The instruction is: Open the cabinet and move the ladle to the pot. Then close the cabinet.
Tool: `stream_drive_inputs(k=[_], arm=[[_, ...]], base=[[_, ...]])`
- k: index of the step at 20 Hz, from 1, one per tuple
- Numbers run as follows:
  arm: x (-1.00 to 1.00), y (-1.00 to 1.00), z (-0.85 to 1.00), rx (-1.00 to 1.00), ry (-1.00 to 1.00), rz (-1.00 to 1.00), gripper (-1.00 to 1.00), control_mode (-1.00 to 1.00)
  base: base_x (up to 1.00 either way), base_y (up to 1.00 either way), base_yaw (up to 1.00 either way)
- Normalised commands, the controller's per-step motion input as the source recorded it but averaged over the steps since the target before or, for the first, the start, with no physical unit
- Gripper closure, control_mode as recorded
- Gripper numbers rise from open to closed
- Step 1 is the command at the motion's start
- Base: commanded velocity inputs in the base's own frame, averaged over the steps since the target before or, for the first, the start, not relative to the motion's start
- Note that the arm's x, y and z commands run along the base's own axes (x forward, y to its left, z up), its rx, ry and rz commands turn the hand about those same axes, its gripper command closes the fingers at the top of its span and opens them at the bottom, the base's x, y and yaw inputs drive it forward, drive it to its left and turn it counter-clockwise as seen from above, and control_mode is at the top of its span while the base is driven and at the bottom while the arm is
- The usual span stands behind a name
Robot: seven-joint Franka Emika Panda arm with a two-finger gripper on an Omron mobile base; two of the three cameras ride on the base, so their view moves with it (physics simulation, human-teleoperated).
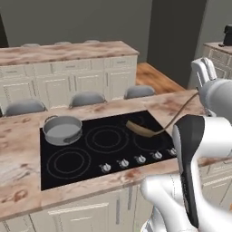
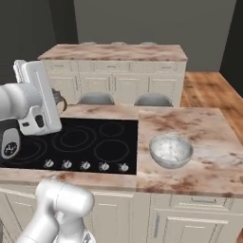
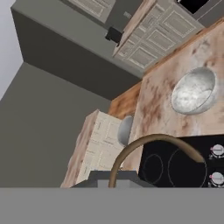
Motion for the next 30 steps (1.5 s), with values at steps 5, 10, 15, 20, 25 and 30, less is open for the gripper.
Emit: stream_drive_inputs(k=[5,10,15,20,25,30], arm=[[0.0,0.0,0.0,0.0,0.0,0.0,1.0,1.0],[0.0,0.0,0.0,0.0,0.0,0.0,1.0,1.0],[0.0,0.0,0.0,0.0,0.0,0.0,1.0,1.0],[0.0,0.0,0.0,0.0,0.0,0.0,1.0,1.0],[0.0,0.0,0.0,0.0,0.0,0.0,1.0,1.0],[0.0,0.0,0.0,0.0,0.0,0.0,1.0,1.0]], base=[[-0.59,0.98,0.22],[0.3,1.0,0.08],[0.97,0.39,0.0],[1.0,-0.24,0.06],[1.0,-0.05,0.09],[0.98,0.0,-0.25]])
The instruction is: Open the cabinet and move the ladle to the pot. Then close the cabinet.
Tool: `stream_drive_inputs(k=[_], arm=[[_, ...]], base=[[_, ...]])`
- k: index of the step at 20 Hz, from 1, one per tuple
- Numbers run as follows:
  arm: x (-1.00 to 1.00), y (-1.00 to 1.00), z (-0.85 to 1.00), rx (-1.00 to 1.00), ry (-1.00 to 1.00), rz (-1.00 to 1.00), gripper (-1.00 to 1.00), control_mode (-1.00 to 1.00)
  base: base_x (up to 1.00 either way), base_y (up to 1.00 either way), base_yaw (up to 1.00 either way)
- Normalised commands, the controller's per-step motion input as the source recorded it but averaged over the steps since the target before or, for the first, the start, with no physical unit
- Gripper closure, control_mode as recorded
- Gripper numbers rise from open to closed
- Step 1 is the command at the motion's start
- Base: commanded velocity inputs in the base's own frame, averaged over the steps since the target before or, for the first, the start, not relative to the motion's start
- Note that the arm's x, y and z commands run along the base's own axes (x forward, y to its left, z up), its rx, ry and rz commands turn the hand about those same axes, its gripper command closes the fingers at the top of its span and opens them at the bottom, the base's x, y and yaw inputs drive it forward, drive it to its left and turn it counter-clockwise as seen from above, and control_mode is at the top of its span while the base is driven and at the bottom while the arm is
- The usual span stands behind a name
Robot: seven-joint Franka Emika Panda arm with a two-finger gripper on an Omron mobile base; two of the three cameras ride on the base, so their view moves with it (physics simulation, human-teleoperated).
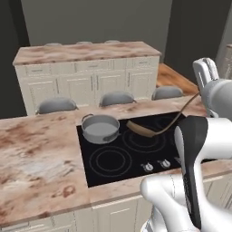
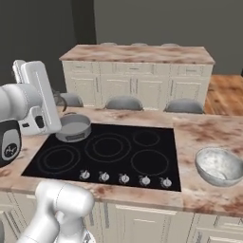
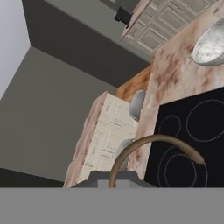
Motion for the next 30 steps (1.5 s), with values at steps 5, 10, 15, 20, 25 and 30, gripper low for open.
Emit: stream_drive_inputs(k=[5,10,15,20,25,30], arm=[[0.0,0.0,0.0,0.0,0.0,0.0,1.0,1.0],[0.0,0.0,0.0,0.0,0.0,0.0,1.0,1.0],[0.0,0.0,0.0,0.0,0.0,0.0,1.0,1.0],[0.0,0.0,0.0,0.0,0.0,0.0,1.0,1.0],[0.72,0.19,-0.12,0.0,-0.03,-0.24,1.0,-1.0],[0.76,0.16,-0.04,0.0,0.01,-0.21,1.0,-1.0]], base=[[0.93,0.11,-0.43],[0.78,0.09,-0.41],[0.56,0.0,-0.4],[0.65,0.08,-0.41],[0.18,0.07,-0.07],[0.0,0.0,0.0]])
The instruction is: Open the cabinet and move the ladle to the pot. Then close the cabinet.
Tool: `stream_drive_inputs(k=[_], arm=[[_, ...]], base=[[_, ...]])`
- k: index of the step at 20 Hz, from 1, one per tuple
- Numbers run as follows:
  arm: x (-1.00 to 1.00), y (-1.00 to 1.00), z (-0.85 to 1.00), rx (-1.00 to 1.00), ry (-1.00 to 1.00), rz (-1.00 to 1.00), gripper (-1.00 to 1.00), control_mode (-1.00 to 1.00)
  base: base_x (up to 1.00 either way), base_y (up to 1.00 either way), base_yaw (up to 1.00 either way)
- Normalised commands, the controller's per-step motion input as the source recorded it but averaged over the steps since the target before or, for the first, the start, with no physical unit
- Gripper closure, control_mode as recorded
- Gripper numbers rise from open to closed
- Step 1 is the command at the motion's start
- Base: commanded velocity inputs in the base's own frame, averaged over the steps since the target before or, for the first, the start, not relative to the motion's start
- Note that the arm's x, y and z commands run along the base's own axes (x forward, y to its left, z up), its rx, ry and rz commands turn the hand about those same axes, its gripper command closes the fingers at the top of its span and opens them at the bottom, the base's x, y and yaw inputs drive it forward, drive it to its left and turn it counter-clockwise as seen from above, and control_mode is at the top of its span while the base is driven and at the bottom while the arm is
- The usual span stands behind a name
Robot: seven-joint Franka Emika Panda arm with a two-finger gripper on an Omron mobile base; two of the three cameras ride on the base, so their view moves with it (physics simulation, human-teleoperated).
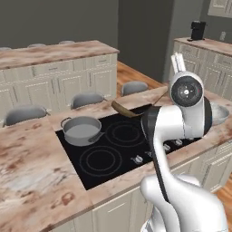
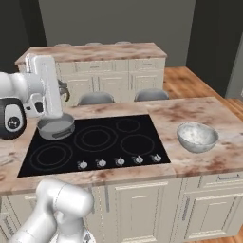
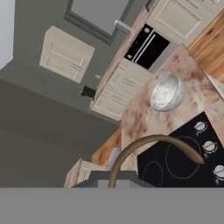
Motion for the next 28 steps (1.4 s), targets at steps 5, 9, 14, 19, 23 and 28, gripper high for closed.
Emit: stream_drive_inputs(k=[5,9,14,19,23,28], arm=[[0.19,0.0,0.0,0.0,0.01,-0.01,1.0,-1.0],[0.26,0.0,0.0,0.0,0.01,0.07,1.0,-1.0],[0.43,0.0,-0.17,0.0,0.0,0.15,1.0,-1.0],[0.49,0.0,-0.38,0.0,0.0,0.13,1.0,-1.0],[0.32,0.0,-0.27,-0.04,0.0,0.03,1.0,-1.0],[0.41,0.1,-0.25,-0.02,0.0,0.0,1.0,-1.0]], base=[[0.0,0.0,0.0],[0.0,0.0,0.0],[0.0,0.0,0.0],[0.0,0.0,0.0],[0.0,0.0,0.0],[0.0,0.0,0.0]])
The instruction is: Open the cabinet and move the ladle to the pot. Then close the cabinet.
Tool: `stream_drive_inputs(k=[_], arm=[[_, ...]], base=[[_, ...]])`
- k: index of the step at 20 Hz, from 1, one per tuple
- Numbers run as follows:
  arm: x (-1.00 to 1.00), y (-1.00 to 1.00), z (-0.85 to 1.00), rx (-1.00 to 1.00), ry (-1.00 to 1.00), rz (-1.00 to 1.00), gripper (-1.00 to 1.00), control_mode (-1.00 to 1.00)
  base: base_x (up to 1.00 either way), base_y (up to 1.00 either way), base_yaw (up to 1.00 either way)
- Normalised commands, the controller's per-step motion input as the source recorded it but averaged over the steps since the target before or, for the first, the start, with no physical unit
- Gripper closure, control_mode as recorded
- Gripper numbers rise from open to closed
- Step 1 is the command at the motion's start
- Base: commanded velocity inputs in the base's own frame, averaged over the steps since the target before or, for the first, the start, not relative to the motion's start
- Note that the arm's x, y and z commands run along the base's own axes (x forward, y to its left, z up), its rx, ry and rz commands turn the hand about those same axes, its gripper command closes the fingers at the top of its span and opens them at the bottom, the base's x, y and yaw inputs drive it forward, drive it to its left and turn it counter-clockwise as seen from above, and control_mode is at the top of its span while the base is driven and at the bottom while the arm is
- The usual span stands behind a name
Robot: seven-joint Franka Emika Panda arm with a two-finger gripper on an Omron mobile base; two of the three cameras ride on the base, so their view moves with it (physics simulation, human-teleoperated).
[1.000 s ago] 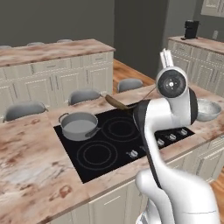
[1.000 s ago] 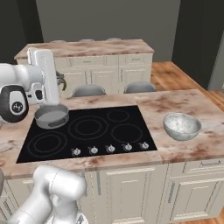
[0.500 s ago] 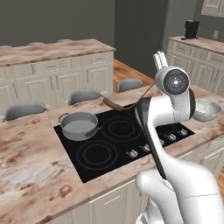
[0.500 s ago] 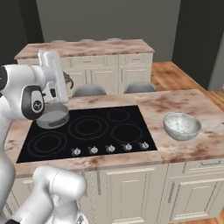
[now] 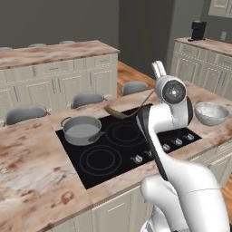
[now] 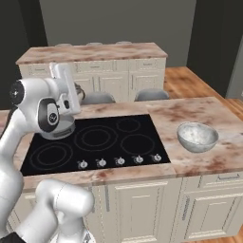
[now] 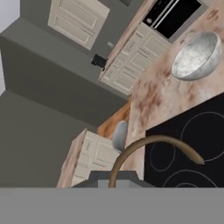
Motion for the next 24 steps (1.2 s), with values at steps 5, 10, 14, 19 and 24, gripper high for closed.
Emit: stream_drive_inputs(k=[5,10,14,19,24], arm=[[0.47,0.05,-0.3,0.0,0.03,0.0,1.0,-1.0],[0.43,0.02,-0.25,0.0,0.07,0.0,1.0,-1.0],[0.38,0.04,-0.18,0.0,0.07,0.0,1.0,-1.0],[0.28,0.02,-0.14,0.0,0.09,0.0,1.0,-1.0],[0.29,0.09,-0.27,-0.01,0.03,0.0,1.0,-1.0]], base=[[0.0,0.0,0.0],[0.0,0.0,0.0],[0.0,0.0,0.0],[0.0,0.0,0.0],[0.0,0.0,0.0]])
